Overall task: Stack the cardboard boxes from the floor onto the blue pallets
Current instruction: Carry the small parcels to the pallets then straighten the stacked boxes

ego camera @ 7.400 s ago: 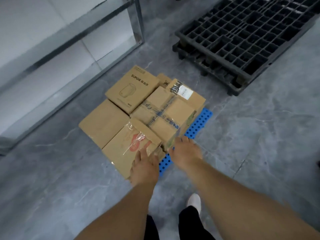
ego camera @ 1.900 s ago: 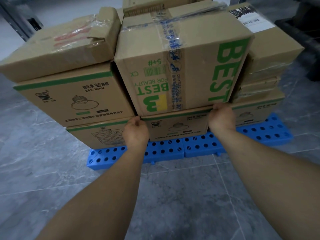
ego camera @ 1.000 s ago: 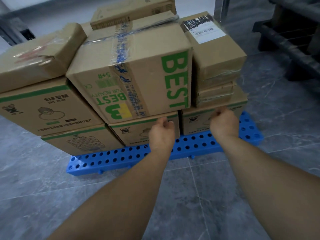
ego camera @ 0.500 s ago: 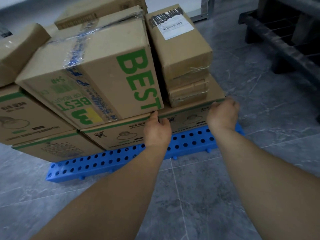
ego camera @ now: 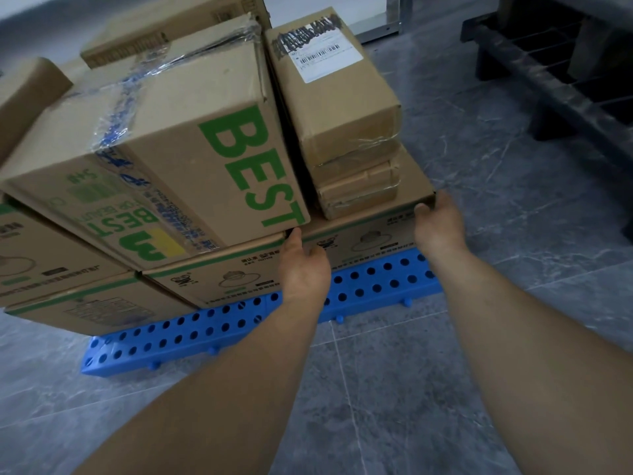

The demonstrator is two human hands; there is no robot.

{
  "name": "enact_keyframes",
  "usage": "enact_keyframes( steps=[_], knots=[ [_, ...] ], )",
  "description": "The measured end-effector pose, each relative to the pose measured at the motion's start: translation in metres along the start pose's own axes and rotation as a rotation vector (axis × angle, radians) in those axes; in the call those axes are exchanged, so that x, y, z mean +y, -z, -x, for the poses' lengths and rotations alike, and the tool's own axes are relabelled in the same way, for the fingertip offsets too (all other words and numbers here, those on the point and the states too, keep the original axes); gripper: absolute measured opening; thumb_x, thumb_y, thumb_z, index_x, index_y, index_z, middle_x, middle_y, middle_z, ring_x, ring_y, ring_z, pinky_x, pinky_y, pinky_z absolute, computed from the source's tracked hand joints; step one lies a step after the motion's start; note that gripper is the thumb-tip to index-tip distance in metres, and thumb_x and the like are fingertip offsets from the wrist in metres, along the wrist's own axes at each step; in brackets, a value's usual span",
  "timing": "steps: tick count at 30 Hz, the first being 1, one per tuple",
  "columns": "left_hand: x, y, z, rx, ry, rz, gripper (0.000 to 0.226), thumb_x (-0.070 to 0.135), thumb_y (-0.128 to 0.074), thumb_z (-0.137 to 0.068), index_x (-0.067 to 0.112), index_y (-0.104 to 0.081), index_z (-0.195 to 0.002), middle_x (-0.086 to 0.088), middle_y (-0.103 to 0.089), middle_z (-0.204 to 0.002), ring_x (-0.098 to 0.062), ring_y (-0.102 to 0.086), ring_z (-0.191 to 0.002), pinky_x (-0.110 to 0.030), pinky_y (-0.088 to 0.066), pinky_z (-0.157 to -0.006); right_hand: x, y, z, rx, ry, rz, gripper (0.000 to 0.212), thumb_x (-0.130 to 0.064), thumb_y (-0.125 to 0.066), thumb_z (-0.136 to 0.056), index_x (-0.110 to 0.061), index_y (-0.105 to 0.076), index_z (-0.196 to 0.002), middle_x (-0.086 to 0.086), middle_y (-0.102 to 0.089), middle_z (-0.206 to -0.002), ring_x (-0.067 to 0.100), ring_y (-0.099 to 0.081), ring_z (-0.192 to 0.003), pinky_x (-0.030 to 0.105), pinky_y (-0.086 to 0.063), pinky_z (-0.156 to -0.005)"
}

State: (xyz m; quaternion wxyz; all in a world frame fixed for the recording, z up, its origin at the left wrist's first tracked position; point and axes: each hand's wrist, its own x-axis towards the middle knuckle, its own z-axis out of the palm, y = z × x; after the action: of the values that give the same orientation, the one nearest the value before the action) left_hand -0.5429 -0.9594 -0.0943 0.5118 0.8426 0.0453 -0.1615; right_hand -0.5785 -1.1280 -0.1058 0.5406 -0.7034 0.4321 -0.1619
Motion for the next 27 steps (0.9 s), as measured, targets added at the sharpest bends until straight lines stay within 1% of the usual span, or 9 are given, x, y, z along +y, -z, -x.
enact_keyframes(
  steps=[3,6,8,14,17,20,22,24,27],
  knots=[
    [0.001,-0.002,0.002,0.004,0.008,0.051,0.059,0.013,-0.038,-0.095,0.027,-0.018,-0.148,-0.004,-0.036,-0.148,-0.036,-0.028,-0.138,-0.051,-0.032,-0.11,0.001,-0.002,-0.003,0.004,0.022,-0.007,0.026,-0.011,-0.037,-0.095,-0.01,-0.05,-0.119,0.012,-0.055,-0.119,0.021,-0.051,-0.097,0.03,-0.038,-0.075],
    [0.0,-0.002,0.004,0.024,-0.022,0.078,0.06,0.011,-0.041,-0.095,0.024,-0.018,-0.149,0.001,-0.023,-0.154,-0.018,-0.026,-0.141,-0.038,-0.028,-0.115,0.002,-0.003,-0.004,0.029,0.032,-0.01,0.024,-0.01,-0.037,-0.095,-0.012,-0.051,-0.113,0.011,-0.056,-0.115,0.018,-0.05,-0.092,0.028,-0.036,-0.073],
    [-0.001,-0.001,0.004,0.025,-0.041,0.094,0.059,0.01,-0.042,-0.095,0.022,-0.018,-0.149,0.003,-0.021,-0.155,-0.014,-0.023,-0.141,-0.034,-0.024,-0.116,0.002,-0.003,-0.003,0.036,0.042,-0.012,0.023,-0.009,-0.036,-0.094,-0.012,-0.052,-0.112,0.011,-0.056,-0.115,0.018,-0.049,-0.091,0.027,-0.035,-0.072],
    [-0.002,-0.001,0.007,-0.007,-0.057,0.086,0.062,0.006,-0.04,-0.094,0.021,-0.015,-0.149,0.0,-0.015,-0.157,-0.015,-0.016,-0.143,-0.037,-0.02,-0.118,0.0,-0.004,0.001,0.052,0.049,0.021,0.026,-0.008,-0.037,-0.094,-0.008,-0.051,-0.117,0.012,-0.056,-0.116,0.018,-0.048,-0.088,0.026,-0.035,-0.07],
    [-0.001,-0.001,0.01,-0.009,-0.054,0.127,0.063,0.001,-0.038,-0.093,0.02,-0.015,-0.149,-0.001,-0.014,-0.157,-0.017,-0.02,-0.142,-0.038,-0.022,-0.117,0.001,-0.002,0.001,0.051,0.053,0.055,0.025,-0.006,-0.036,-0.094,-0.006,-0.052,-0.113,0.011,-0.053,-0.104,0.018,-0.047,-0.084,0.026,-0.033,-0.068],
    [-0.003,0.003,0.013,0.042,-0.05,0.184,0.058,-0.004,-0.034,-0.092,0.012,-0.023,-0.147,-0.005,-0.025,-0.153,-0.018,-0.027,-0.14,-0.035,-0.022,-0.117,0.003,0.0,0.002,0.066,0.053,0.077,0.025,-0.005,-0.034,-0.094,-0.004,-0.053,-0.111,0.006,-0.049,-0.095,0.019,-0.046,-0.081,0.026,-0.033,-0.065],
    [-0.006,0.006,0.014,0.096,-0.043,0.237,0.052,-0.005,-0.032,-0.092,0.003,-0.029,-0.144,-0.012,-0.032,-0.15,-0.023,-0.032,-0.137,-0.032,-0.021,-0.116,0.002,-0.001,0.003,0.079,0.049,0.08,0.025,-0.005,-0.034,-0.094,-0.004,-0.052,-0.112,0.007,-0.05,-0.096,0.019,-0.046,-0.081,0.025,-0.034,-0.062],
    [-0.008,0.009,0.016,0.158,-0.028,0.208,0.052,-0.005,-0.03,-0.093,0.007,-0.03,-0.144,-0.007,-0.032,-0.149,-0.019,-0.031,-0.137,-0.018,-0.015,-0.108,0.0,-0.004,0.004,0.079,0.045,0.08,0.026,-0.005,-0.035,-0.093,-0.004,-0.051,-0.114,0.014,-0.054,-0.107,0.021,-0.047,-0.084,0.026,-0.035,-0.065],
    [-0.008,0.015,0.014,0.168,0.009,0.256,0.055,-0.004,-0.028,-0.095,0.011,-0.023,-0.147,-0.003,-0.026,-0.152,-0.015,-0.026,-0.139,-0.013,-0.016,-0.094,-0.003,-0.009,0.006,0.081,0.025,0.078,0.029,-0.005,-0.035,-0.093,-0.004,-0.049,-0.118,0.017,-0.053,-0.122,0.028,-0.053,-0.098,0.029,-0.037,-0.075]
  ],
)
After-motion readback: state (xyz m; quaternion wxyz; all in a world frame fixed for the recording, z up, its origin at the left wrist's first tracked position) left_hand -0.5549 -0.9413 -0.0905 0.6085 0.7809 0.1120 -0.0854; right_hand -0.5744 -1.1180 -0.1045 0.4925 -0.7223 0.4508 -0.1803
